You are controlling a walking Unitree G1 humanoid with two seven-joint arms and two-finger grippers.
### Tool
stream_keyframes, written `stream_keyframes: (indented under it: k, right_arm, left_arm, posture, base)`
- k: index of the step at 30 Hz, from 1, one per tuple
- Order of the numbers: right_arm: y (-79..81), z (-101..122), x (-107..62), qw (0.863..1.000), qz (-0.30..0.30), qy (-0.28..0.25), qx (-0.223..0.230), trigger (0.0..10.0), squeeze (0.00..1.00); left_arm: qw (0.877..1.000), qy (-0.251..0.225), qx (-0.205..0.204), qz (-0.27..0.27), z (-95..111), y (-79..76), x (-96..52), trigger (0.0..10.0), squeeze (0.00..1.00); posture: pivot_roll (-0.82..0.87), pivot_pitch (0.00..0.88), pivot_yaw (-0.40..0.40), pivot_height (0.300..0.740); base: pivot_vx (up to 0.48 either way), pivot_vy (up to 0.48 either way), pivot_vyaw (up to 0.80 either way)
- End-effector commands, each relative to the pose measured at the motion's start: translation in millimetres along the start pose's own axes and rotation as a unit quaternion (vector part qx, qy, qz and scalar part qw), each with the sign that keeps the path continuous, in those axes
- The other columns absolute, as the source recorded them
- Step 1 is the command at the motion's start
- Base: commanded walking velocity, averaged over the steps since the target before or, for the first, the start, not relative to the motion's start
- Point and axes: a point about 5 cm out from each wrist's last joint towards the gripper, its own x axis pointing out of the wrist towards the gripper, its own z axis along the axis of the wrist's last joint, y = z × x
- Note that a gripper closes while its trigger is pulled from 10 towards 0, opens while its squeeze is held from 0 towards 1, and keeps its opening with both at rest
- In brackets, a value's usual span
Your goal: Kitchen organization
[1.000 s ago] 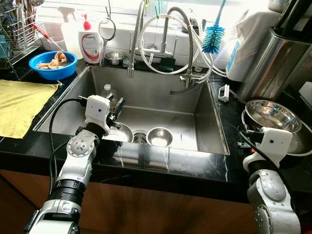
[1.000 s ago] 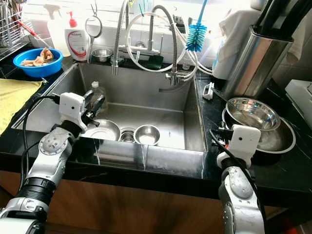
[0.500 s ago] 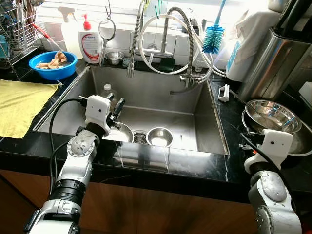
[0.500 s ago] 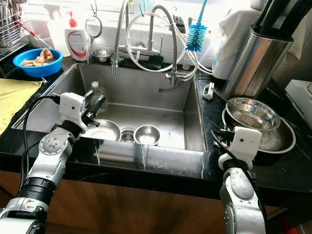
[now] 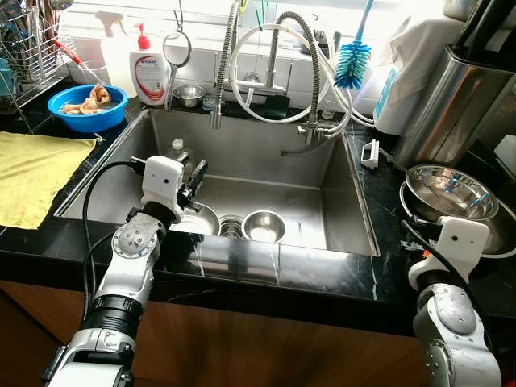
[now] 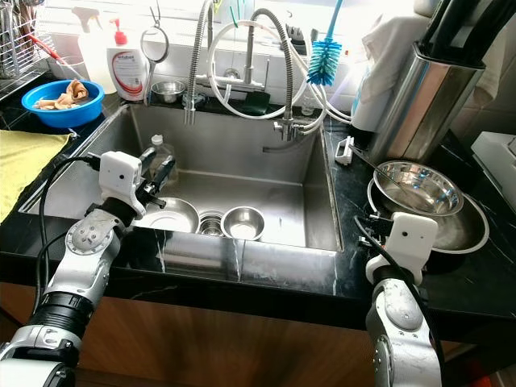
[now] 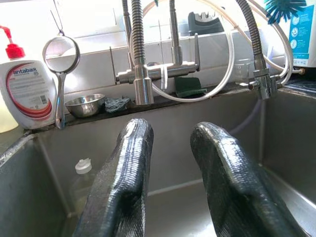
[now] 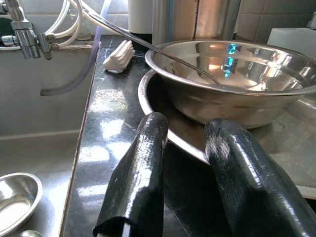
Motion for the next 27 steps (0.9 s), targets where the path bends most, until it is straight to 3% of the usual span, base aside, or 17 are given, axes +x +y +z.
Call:
stream_keyframes:
  k: [1,9,16,19,27]
  right_arm:
    - [-13.7,-4,-3.5,0.999,-0.030,0.015,-0.006,10.0,0.00]
    - [-25.1,-10,-8.1,0.997,-0.071,0.033,-0.014,10.0,0.00]
    - [-48.5,-11,-12.7,0.988,-0.147,0.036,-0.019,10.0,0.00]
    - [-63.5,-9,-16.3,0.978,-0.207,0.033,-0.023,10.0,0.00]
    - [-70.7,-10,-20.7,0.969,-0.241,0.037,-0.029,10.0,0.00]
  left_arm:
    - [1.000,-0.005,0.005,-0.012,3,-3.6,5.1,10.0,0.00]
    - [1.000,-0.008,0.005,-0.014,4,-4.8,6.1,10.0,0.00]
    - [1.000,-0.009,0.005,-0.016,4,-4.8,6.5,10.0,0.00]
    - [1.000,-0.010,0.005,-0.018,5,-5.6,7.8,10.0,0.00]
    - [1.000,-0.009,0.006,-0.017,5,-4.8,7.8,10.0,0.00]
  posture:
    - [0.08,0.000,-0.071,0.740]
    - [0.07,0.000,-0.068,0.740]
    - [0.07,0.000,-0.066,0.740]
    - [0.07,0.000,-0.063,0.740]
    - [0.08,0.000,-0.061,0.740]
  base:
    - [0.000,0.000,0.00]
    - [0.000,0.000,0.00]
    - [0.000,0.000,0.00]
    - [0.000,0.000,0.00]
    - [0.000,0.000,0.00]
